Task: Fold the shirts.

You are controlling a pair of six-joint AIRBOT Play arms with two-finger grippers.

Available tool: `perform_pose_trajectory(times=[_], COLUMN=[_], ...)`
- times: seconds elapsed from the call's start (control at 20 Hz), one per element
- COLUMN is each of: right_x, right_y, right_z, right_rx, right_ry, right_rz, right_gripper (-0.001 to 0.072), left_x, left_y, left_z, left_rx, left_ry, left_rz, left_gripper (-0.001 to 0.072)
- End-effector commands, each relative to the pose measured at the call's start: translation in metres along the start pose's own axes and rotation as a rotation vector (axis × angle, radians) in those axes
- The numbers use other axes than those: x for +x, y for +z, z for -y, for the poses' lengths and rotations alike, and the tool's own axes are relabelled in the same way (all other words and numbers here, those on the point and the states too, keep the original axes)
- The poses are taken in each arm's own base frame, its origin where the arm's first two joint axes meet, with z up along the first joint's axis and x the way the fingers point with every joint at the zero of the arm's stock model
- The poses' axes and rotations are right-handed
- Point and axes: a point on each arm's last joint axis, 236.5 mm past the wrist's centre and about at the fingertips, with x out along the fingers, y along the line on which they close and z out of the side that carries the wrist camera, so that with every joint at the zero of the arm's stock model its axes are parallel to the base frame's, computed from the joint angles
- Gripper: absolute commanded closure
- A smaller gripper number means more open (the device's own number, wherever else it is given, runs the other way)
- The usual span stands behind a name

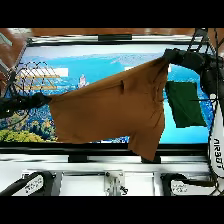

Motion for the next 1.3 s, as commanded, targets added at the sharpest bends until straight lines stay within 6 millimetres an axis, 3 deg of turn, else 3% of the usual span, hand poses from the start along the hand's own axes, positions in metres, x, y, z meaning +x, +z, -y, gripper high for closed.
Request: perform_pose_trajectory(times=[0.0, 0.15, 0.3, 0.35, 0.4, 0.45, 0.55, 0.6, 0.65, 0.7, 0.8, 0.85, 0.9, 1.0, 1.1, 1.25], right_x=[0.004, 0.008, 0.011, 0.012, 0.01, 0.006, -0.013, -0.026, -0.044, -0.061, -0.097, -0.114, -0.127, -0.142, -0.146, -0.141], right_y=[0.016, 0.002, -0.034, -0.05, -0.061, -0.07, -0.086, -0.095, -0.108, -0.121, -0.153, -0.172, -0.187, -0.207, -0.212, -0.209], right_z=[-0.001, 0.001, 0.005, 0.006, 0.007, 0.008, 0.016, 0.029, 0.048, 0.065, 0.098, 0.11, 0.119, 0.121, 0.116, 0.101], right_rx=[0.028, 0.038, 0.04, 0.045, 0.05, 0.049, 0.017, -0.009, -0.032, -0.037, 0.038, 0.084, 0.119, 0.182, 0.195, 0.218], right_ry=[0.007, 0.0, -0.013, -0.019, -0.024, -0.027, -0.045, -0.078, -0.12, -0.154, -0.218, -0.24, -0.255, -0.24, -0.225, -0.172], right_rz=[0.079, 0.026, -0.119, -0.181, -0.227, -0.271, -0.369, -0.432, -0.515, -0.596, -0.78, -0.87, -0.936, -0.992, -0.978, -0.945], right_gripper=[0.0654, 0.0654, 0.0638, 0.0479, 0.0209, 0.0168, 0.0168, 0.0168, 0.0168, 0.0168, 0.0168, 0.0168, 0.0168, 0.0168, 0.0168, 0.0168], left_x=[0.025, 0.06, 0.091, 0.095, 0.095, 0.09, 0.065, 0.047, 0.027, 0.005, -0.028, -0.038, -0.041, -0.038, -0.03, -0.016], left_y=[0.038, 0.015, -0.015, -0.02, -0.022, -0.02, -0.016, -0.017, -0.025, -0.04, -0.074, -0.092, -0.107, -0.14, -0.166, -0.18], left_z=[-0.004, -0.009, -0.002, 0.002, 0.003, 0.003, -0.004, -0.017, -0.034, -0.052, -0.079, -0.088, -0.092, -0.094, -0.095, -0.099], left_rx=[-0.027, -0.06, -0.125, -0.135, -0.152, -0.182, -0.224, -0.256, -0.291, -0.306, -0.362, -0.409, -0.461, -0.484, -0.502, -0.544], left_ry=[-0.04, -0.046, -0.062, -0.067, -0.07, -0.076, -0.105, -0.087, -0.047, -0.013, 0.029, 0.036, 0.032, 0.011, 0.009, 0.023], left_rz=[0.086, 0.001, -0.098, -0.116, -0.123, -0.128, -0.184, -0.239, -0.306, -0.387, -0.521, -0.563, -0.579, -0.612, -0.641, -0.613], left_gripper=[0.0672, 0.0672, 0.0657, 0.0473, 0.0134, -0.0013, -0.0013, -0.0004, 0.0101, 0.0268, 0.0267, 0.0208, 0.0095, 0.0024, 0.0025, 0.0039])
